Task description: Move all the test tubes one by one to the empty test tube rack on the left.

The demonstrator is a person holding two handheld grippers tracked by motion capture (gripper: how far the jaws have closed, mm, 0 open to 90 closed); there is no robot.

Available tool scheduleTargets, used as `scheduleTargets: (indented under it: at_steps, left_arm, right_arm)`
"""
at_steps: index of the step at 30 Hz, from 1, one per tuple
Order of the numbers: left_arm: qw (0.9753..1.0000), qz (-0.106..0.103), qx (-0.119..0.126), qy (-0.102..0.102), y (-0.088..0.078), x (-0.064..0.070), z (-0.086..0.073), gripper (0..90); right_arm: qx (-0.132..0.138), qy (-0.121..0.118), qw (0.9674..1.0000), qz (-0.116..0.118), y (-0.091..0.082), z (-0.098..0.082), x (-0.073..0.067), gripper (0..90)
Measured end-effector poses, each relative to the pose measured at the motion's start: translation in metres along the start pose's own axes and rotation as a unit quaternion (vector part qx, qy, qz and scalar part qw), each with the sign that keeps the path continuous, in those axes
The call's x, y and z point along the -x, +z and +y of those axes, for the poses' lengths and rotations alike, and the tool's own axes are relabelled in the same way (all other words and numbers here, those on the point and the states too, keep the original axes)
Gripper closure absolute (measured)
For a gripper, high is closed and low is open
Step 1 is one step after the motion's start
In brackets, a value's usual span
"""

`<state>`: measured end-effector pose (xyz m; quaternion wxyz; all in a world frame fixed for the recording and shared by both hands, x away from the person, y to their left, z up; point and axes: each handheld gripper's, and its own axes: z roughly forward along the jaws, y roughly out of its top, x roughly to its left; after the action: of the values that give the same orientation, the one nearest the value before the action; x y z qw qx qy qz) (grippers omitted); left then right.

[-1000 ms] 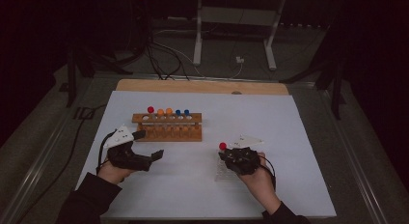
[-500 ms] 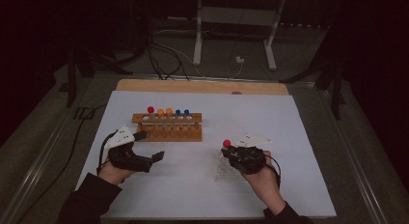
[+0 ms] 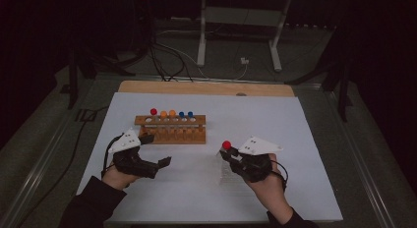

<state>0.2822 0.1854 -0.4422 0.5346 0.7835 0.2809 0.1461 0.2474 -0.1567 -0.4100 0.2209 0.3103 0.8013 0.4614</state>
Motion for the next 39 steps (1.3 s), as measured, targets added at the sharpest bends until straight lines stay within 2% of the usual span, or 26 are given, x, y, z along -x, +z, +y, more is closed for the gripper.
scheduleTargets:
  at_steps: [3,6,13,17,22,25,28,33,39]
  left_arm:
    - [0.9999,-0.010,-0.001,0.007,0.001,0.005,0.002,1.9]
    - [0.9997,-0.023,0.004,0.007,0.001,0.010,0.004,1.9]
    - [0.9988,-0.043,0.011,0.020,0.002,0.023,0.010,2.3]
    - [0.9976,-0.062,0.018,0.026,0.003,0.032,0.013,4.7]
    - [0.9965,-0.071,0.012,0.041,0.008,0.044,0.014,8.6]
    - [0.9961,-0.074,0.010,0.047,0.012,0.049,0.014,15.8]
    - [0.9956,-0.082,0.005,0.045,0.016,0.051,0.012,17.0]
    - [0.9948,-0.088,-0.001,0.053,0.023,0.055,0.009,26.1]
    - [0.9942,-0.092,0.001,0.056,0.027,0.058,0.008,41.5]
  right_arm:
    - [-0.008,-0.007,0.9998,0.018,0.007,0.000,-0.008,75.0]
    - [-0.015,-0.010,0.9995,0.026,0.014,-0.002,-0.013,75.0]
    - [-0.030,-0.016,0.9984,0.045,0.027,-0.007,-0.023,75.0]
    - [-0.038,-0.019,0.9975,0.056,0.034,-0.010,-0.029,75.0]
    - [-0.051,-0.024,0.9960,0.070,0.043,-0.013,-0.038,75.0]
    - [-0.057,-0.028,0.9950,0.076,0.047,-0.014,-0.042,75.0]
    - [-0.062,-0.032,0.9941,0.083,0.050,-0.015,-0.046,75.0]
    - [-0.068,-0.036,0.9930,0.090,0.054,-0.016,-0.051,75.0]
    - [-0.073,-0.038,0.9920,0.095,0.057,-0.016,-0.055,75.0]
